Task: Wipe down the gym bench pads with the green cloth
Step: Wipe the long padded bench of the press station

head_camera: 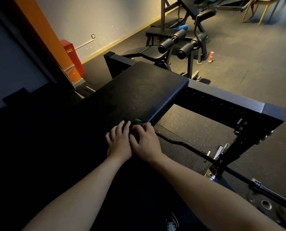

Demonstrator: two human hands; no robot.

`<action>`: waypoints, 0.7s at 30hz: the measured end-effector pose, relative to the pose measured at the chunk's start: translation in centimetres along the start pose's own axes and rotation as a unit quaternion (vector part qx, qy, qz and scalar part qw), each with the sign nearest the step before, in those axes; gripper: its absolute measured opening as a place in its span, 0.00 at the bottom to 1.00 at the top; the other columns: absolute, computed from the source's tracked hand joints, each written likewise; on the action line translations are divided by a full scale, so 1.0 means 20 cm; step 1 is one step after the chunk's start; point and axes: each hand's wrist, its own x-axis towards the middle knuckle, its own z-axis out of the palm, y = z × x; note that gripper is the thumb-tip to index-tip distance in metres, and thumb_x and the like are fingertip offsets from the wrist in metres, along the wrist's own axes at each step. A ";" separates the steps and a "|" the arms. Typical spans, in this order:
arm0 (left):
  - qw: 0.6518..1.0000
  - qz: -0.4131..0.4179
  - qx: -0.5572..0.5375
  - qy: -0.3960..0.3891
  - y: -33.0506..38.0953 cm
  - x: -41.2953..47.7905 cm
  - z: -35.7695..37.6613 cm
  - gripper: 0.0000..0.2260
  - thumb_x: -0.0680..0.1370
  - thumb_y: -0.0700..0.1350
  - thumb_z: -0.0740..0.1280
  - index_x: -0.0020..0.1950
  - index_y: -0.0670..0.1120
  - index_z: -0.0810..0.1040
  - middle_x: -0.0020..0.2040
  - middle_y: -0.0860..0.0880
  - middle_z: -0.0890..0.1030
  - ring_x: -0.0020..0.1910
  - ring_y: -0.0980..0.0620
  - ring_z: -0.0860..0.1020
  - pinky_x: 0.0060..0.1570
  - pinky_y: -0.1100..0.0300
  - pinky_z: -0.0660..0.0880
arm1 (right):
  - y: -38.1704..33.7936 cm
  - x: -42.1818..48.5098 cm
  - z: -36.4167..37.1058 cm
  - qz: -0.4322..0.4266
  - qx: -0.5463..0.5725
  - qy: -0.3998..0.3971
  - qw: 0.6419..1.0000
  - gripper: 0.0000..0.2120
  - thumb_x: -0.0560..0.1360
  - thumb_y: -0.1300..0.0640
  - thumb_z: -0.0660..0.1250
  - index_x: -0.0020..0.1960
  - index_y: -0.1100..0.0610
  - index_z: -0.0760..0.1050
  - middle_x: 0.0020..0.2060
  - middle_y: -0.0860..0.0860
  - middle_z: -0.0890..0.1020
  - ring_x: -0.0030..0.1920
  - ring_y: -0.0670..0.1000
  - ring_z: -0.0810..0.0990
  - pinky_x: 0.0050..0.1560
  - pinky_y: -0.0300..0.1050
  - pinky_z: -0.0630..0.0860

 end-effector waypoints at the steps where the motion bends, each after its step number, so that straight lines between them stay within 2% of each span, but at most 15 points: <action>1: 1.000 0.001 -0.009 -0.003 0.00 0.00 0.00 0.37 0.79 0.52 0.66 0.82 0.57 0.48 0.82 0.51 0.49 0.80 0.47 0.49 0.77 0.42 0.49 | 0.02 0.03 -0.01 0.003 -0.007 0.000 1.000 0.20 0.77 0.38 0.61 0.63 0.48 0.71 0.55 0.50 0.69 0.53 0.48 0.70 0.52 0.44 0.75; 3: 1.000 0.008 -0.029 -0.001 -0.01 0.00 0.00 0.37 0.79 0.56 0.66 0.82 0.56 0.50 0.82 0.51 0.50 0.80 0.47 0.49 0.77 0.42 0.48 | 0.07 0.12 -0.04 0.008 -0.033 0.018 0.999 0.19 0.76 0.41 0.65 0.63 0.49 0.71 0.57 0.52 0.70 0.56 0.50 0.71 0.55 0.45 0.75; 5: 0.999 0.012 -0.032 0.005 -0.01 0.00 0.01 0.36 0.78 0.60 0.65 0.82 0.56 0.50 0.82 0.51 0.50 0.80 0.47 0.48 0.77 0.41 0.47 | 0.12 0.22 -0.09 0.022 -0.051 0.024 0.998 0.18 0.76 0.49 0.68 0.64 0.50 0.70 0.59 0.52 0.71 0.58 0.52 0.72 0.57 0.47 0.76; 7: 0.999 0.012 -0.031 0.007 -0.02 -0.01 0.02 0.36 0.79 0.62 0.63 0.82 0.57 0.49 0.82 0.51 0.49 0.80 0.47 0.47 0.77 0.42 0.46 | 0.19 0.32 -0.15 0.046 -0.056 0.023 0.997 0.18 0.77 0.56 0.67 0.65 0.50 0.69 0.59 0.52 0.72 0.59 0.52 0.72 0.59 0.47 0.75; 11: 1.000 0.007 -0.028 0.007 -0.02 0.00 0.04 0.36 0.79 0.62 0.62 0.82 0.57 0.47 0.82 0.51 0.47 0.80 0.47 0.45 0.77 0.42 0.44 | 0.34 0.38 -0.20 0.180 0.021 0.075 0.981 0.22 0.77 0.62 0.63 0.68 0.45 0.67 0.59 0.53 0.73 0.60 0.55 0.72 0.59 0.49 0.73; 13: 0.999 0.010 -0.032 0.010 -0.02 0.00 0.05 0.36 0.79 0.62 0.63 0.81 0.57 0.48 0.82 0.51 0.47 0.80 0.47 0.45 0.77 0.42 0.44 | 0.33 0.31 -0.14 0.209 0.072 0.069 0.973 0.26 0.76 0.63 0.63 0.71 0.45 0.66 0.59 0.53 0.73 0.59 0.53 0.72 0.60 0.48 0.72; 15: 0.999 0.015 -0.034 0.014 -0.02 0.01 0.06 0.36 0.78 0.62 0.63 0.81 0.57 0.49 0.82 0.51 0.49 0.80 0.47 0.46 0.76 0.42 0.44 | 0.25 0.21 -0.06 0.201 0.126 0.068 0.969 0.27 0.74 0.65 0.64 0.71 0.48 0.69 0.58 0.53 0.74 0.59 0.51 0.73 0.62 0.48 0.72; 17: 0.999 0.017 -0.031 0.019 -0.03 0.01 0.06 0.36 0.78 0.61 0.63 0.81 0.56 0.50 0.82 0.50 0.50 0.79 0.46 0.47 0.76 0.42 0.45 | 0.15 0.08 0.03 0.182 0.177 0.073 0.965 0.23 0.74 0.64 0.65 0.67 0.50 0.72 0.57 0.51 0.76 0.57 0.47 0.74 0.62 0.47 0.73; 21: 0.999 0.023 -0.031 0.026 -0.03 0.01 0.05 0.36 0.78 0.59 0.64 0.81 0.56 0.51 0.82 0.50 0.51 0.80 0.46 0.48 0.76 0.42 0.45 | 0.07 -0.06 0.10 0.142 0.224 0.066 0.962 0.18 0.74 0.59 0.68 0.62 0.48 0.71 0.54 0.45 0.78 0.56 0.44 0.76 0.60 0.47 0.76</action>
